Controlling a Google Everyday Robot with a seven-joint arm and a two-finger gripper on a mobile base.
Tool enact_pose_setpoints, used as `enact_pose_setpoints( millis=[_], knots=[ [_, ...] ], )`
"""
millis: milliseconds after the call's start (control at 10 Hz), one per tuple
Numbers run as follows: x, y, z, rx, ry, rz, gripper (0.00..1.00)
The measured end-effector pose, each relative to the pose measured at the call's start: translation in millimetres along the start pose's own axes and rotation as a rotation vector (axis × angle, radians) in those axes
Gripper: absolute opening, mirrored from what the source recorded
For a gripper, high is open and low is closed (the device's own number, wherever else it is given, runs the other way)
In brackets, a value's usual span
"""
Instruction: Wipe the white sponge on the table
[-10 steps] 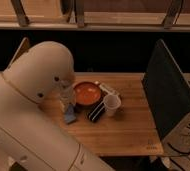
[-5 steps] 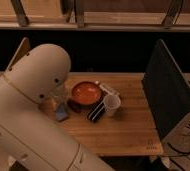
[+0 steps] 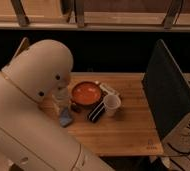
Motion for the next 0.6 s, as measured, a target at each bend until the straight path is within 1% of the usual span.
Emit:
enact_pose_setpoints(
  millis=[100,200,400,600],
  knots=[
    [0.1,-5.1,-4.6,0.005,-0.010,0.016,0.80],
    [-1.6,-7.1,-8.8,0.003,-0.022,0.026,0.80],
    [-8.2,-7.0,-17.8,-0.013,-0.054,0.042,0.80],
    [-9.5,-4.5,-18.4,-0.019,-0.057,0.038,0.80]
  ],
)
